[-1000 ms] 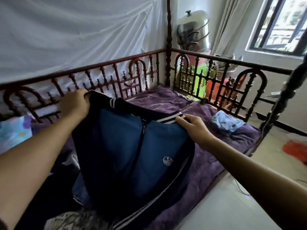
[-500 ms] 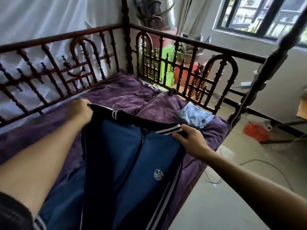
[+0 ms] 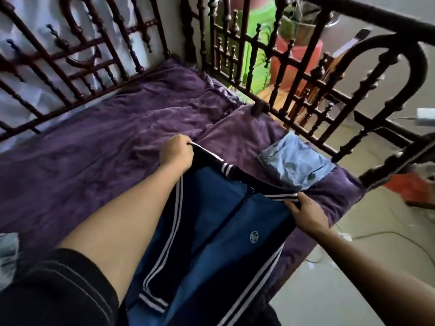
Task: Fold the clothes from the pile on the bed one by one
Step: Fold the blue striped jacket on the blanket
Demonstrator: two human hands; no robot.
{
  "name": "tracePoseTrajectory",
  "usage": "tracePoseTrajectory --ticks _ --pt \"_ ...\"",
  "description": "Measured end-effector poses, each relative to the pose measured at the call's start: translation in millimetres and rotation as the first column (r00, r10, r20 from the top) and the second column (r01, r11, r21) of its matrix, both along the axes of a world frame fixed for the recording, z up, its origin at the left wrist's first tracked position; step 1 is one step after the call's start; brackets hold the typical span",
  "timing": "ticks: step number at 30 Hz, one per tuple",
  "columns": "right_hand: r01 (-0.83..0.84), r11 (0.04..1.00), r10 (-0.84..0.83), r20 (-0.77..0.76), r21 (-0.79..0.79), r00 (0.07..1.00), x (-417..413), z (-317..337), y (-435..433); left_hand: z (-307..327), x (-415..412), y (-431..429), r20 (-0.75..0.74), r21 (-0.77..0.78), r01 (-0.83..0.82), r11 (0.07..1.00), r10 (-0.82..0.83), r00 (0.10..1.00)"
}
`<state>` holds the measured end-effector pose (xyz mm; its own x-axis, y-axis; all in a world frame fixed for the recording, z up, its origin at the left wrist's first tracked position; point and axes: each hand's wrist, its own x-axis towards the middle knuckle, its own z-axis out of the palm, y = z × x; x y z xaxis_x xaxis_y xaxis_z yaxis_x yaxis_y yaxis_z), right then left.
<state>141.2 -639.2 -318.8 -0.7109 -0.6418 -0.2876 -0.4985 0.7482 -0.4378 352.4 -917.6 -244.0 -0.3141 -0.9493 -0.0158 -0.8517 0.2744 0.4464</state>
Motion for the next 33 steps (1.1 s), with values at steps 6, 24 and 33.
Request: tracePoseTrajectory --ticks 6,24,33 --pt "-0.048 0.958 0.024 0.087 0.281 0.996 -80 -90 -44 -93 -62 -21 -0.062 0.26 -0.065 0.964 0.083 0.995" --pt "-0.904 0.268 0.953 0.046 0.332 0.3 116 -206 -198 -260 213 180 0.575 0.598 -0.678 0.427 0.361 0.734" --pt "-0.793 0.594 0.805 -0.096 0.14 0.586 155 -210 -257 -231 264 80 0.149 0.111 -0.623 0.775 0.607 0.781"
